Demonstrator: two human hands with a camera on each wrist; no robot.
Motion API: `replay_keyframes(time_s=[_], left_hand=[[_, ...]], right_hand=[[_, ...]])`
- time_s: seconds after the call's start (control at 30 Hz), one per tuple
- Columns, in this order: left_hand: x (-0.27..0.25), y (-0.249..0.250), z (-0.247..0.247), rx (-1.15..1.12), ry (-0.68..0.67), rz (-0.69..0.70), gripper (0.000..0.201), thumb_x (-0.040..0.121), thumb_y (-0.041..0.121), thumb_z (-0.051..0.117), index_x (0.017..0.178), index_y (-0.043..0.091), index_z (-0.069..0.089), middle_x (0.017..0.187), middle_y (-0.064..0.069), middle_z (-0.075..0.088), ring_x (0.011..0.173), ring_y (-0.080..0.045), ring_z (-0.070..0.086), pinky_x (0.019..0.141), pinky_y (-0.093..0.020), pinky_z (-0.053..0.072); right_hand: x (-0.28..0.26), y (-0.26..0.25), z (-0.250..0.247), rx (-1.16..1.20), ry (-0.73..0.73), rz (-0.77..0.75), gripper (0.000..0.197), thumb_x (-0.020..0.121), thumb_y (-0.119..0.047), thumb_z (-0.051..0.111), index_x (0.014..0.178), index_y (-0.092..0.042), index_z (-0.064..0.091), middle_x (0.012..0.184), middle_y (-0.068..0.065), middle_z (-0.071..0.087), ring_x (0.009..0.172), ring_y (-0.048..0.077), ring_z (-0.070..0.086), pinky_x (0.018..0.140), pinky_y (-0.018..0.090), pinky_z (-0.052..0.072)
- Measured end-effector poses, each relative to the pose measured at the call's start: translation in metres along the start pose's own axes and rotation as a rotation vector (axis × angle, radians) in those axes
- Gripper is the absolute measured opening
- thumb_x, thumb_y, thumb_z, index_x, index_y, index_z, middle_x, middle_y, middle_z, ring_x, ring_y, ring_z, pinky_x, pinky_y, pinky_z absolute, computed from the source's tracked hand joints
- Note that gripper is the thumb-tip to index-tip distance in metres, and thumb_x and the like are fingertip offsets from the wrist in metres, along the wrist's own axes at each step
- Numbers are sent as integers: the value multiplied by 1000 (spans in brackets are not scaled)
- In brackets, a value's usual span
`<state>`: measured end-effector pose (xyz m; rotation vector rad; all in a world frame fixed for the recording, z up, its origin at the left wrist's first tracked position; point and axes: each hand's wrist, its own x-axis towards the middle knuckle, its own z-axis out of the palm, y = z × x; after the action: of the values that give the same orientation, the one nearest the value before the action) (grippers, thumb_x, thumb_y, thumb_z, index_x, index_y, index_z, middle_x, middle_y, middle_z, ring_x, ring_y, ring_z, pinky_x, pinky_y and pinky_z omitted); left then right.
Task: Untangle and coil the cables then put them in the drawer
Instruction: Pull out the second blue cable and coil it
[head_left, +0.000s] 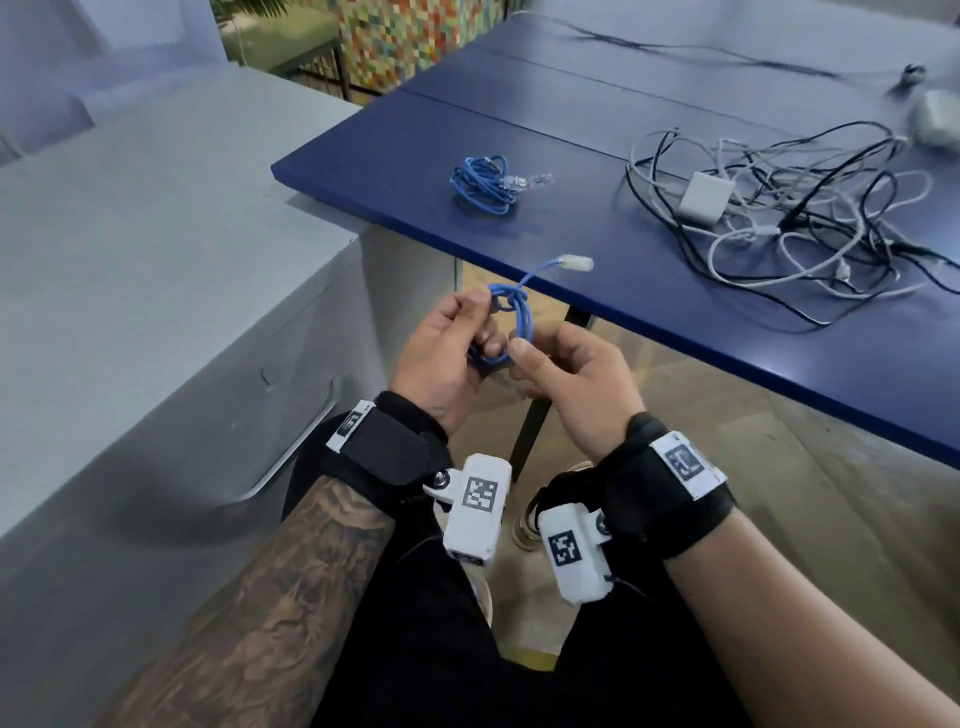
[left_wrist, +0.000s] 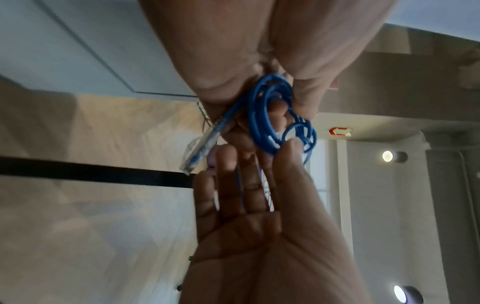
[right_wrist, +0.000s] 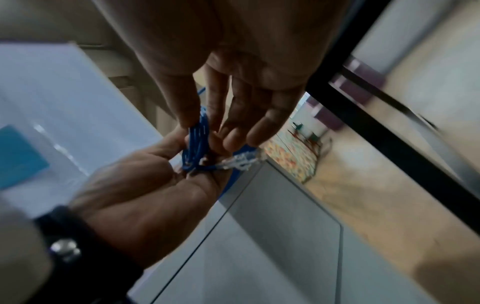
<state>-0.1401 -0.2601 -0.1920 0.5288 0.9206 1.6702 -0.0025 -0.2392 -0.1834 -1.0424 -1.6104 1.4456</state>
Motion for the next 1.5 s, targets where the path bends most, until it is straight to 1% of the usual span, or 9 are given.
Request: replay_keyframes(time_s=[0.2, 0.4, 0.53, 0.67, 0.8, 0.97, 1.13, 1.3, 1.5], left_hand=[[21, 29, 33, 433, 75, 107, 17, 93, 26, 64, 90, 10, 68, 67, -1, 53, 61, -16, 49, 61, -33, 47], [39, 46, 51, 927, 39, 274, 34, 88, 28, 68, 120, 18, 60, 106, -1, 62, 94, -15, 62, 78, -30, 55], [41, 43, 48, 1237, 28, 401, 36, 86, 24, 70, 120, 23, 58, 103, 2, 59, 88, -11, 57, 83, -29, 51], [47, 36, 43, 1353, 12, 401, 31, 85, 21, 69, 114, 27, 59, 87, 6, 62, 80, -14, 59, 81, -38, 54], [51, 37, 43, 1463, 5, 471, 22, 85, 18, 67, 103, 28, 58, 89, 6, 61, 77, -15, 58, 75, -39, 54], [58, 38, 40, 1565, -92, 568, 15, 85, 24, 68, 100, 24, 64, 95, 6, 58, 81, -13, 56, 76, -37, 52], [64, 40, 48, 1685, -33, 538, 17, 87, 38, 67, 87, 23, 59, 90, 5, 55, 80, -15, 54, 70, -34, 49], [62, 39, 57, 1744, 5, 514, 20, 89, 40, 63, 85, 23, 52, 91, 3, 55, 78, -18, 55, 69, -36, 49], [62, 38, 57, 1756, -22, 513, 22, 91, 37, 60, 110, 26, 56, 103, 1, 55, 89, -21, 58, 75, -39, 52]], right_hand=[[24, -27, -17, 40, 124, -54, 8, 93, -14, 68, 97, -21, 64, 77, 2, 76, 73, 20, 74, 64, 31, 55], [70, -56, -46, 100, 260, -58, 20, 91, -6, 68, 90, -16, 51, 68, 9, 70, 60, 22, 72, 51, 31, 54], [96, -56, -57, -92, 276, -29, 19, 89, -9, 69, 81, -16, 54, 68, 12, 70, 58, 23, 71, 56, 37, 58], [110, -49, -58, -287, 257, 5, 21, 89, -16, 71, 77, -17, 54, 64, 11, 70, 50, 17, 67, 45, 27, 49], [120, -46, -56, -535, 232, -32, 18, 83, -29, 71, 75, -18, 59, 64, 2, 70, 62, 21, 70, 64, 34, 57], [118, -46, -57, -660, 272, -57, 18, 86, -32, 70, 84, -20, 58, 68, -7, 59, 64, 13, 56, 63, 24, 39], [115, -46, -56, -722, 220, -24, 21, 85, -37, 67, 95, -21, 56, 88, -1, 64, 88, 23, 61, 78, 30, 47], [108, -54, -61, -717, 68, -29, 42, 85, -48, 67, 111, -17, 57, 91, 1, 66, 86, 22, 62, 78, 34, 49], [104, -45, -71, -595, -47, -63, 60, 80, -7, 71, 136, -9, 51, 81, -2, 70, 74, 14, 65, 87, 37, 56]])
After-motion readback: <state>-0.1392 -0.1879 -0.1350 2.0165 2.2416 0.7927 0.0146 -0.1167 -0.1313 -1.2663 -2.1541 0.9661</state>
